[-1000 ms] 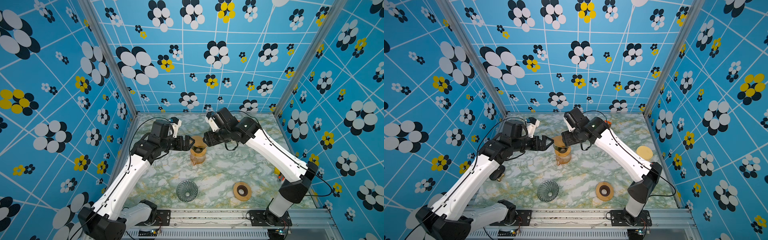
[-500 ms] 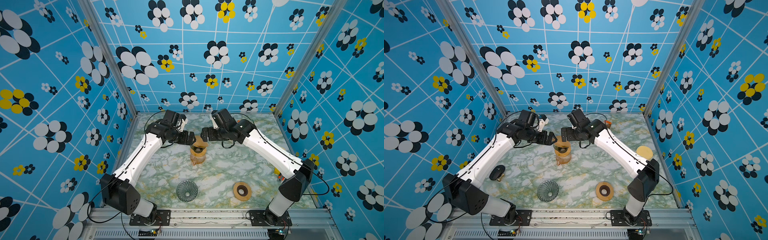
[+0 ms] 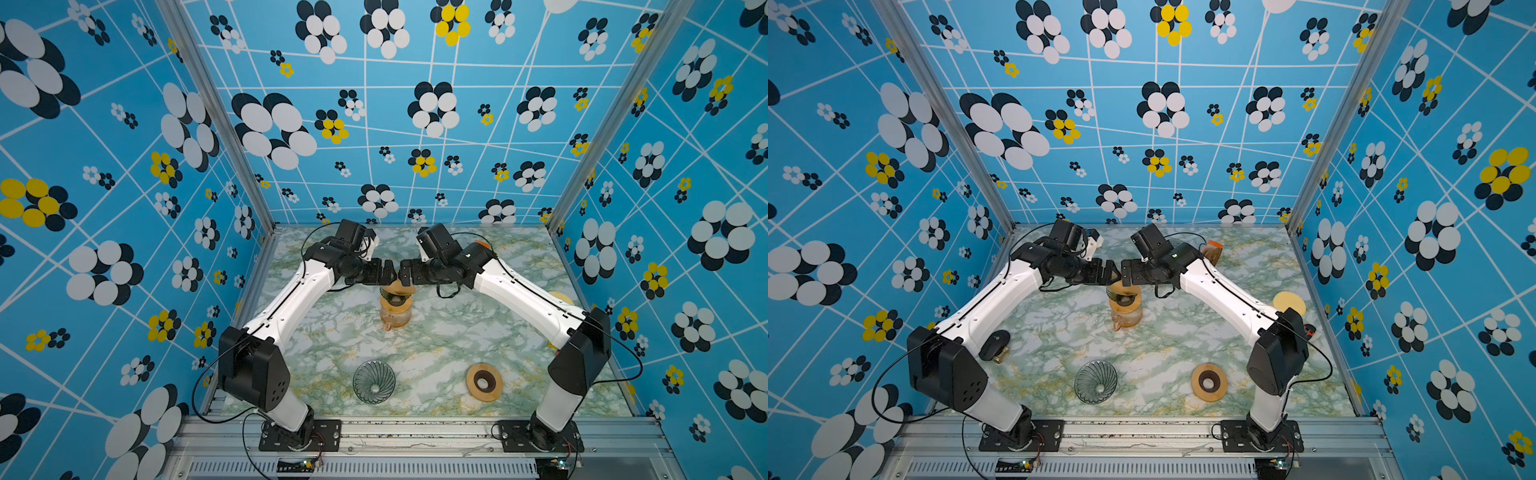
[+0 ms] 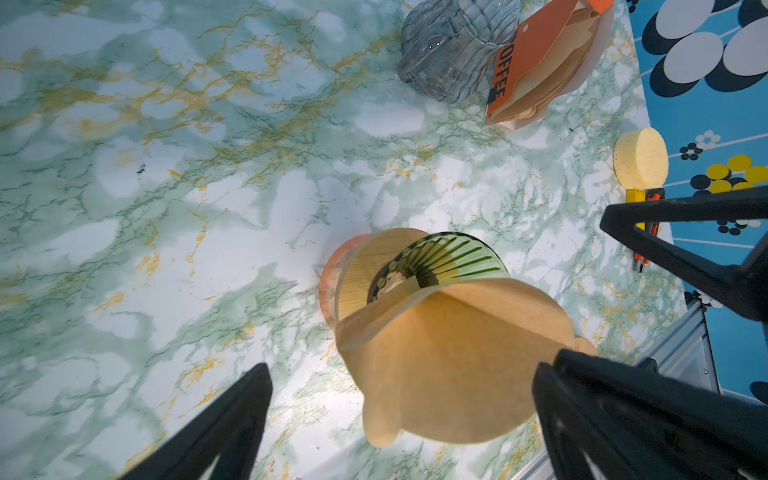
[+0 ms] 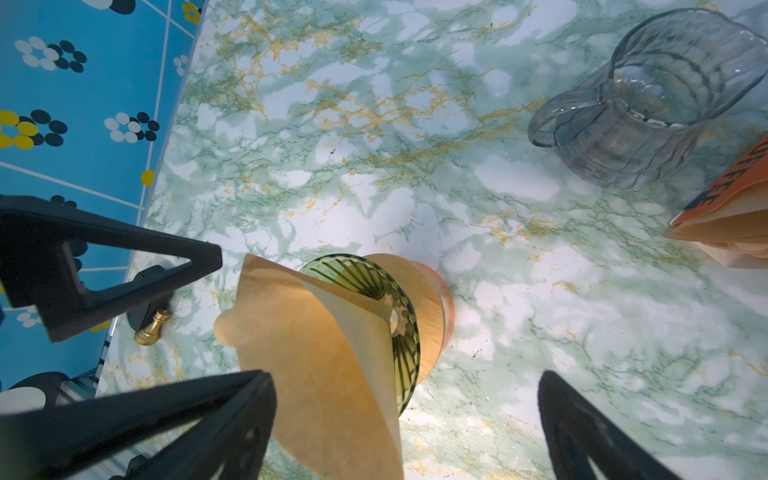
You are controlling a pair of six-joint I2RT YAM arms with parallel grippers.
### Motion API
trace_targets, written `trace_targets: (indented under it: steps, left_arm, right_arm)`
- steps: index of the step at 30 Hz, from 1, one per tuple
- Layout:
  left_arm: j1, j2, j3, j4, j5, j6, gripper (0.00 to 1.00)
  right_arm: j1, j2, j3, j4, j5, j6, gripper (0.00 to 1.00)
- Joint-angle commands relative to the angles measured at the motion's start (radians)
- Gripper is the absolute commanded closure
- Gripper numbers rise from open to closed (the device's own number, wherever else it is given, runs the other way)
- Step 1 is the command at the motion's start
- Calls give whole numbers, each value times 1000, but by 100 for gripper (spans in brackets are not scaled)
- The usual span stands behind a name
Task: Place the coffee filter in the dripper
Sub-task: 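Lower the filter into the dripper while the left gripper moves toward it, then press the filter down into the dripper with both grippers from opposite sides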
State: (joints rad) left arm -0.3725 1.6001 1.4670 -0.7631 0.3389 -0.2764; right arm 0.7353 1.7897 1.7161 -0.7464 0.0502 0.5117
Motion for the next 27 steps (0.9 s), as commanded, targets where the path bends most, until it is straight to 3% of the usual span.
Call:
trace_targets:
  steps: [1, 27]
  left_arm:
    - [4, 21, -1, 4, -25, 11, 1]
    - [-22, 133, 3, 8, -156, -9, 1]
  right_arm:
    - [-7, 30, -12, 10, 14, 19, 1]
    - [-16, 121, -46, 41, 45, 53, 1]
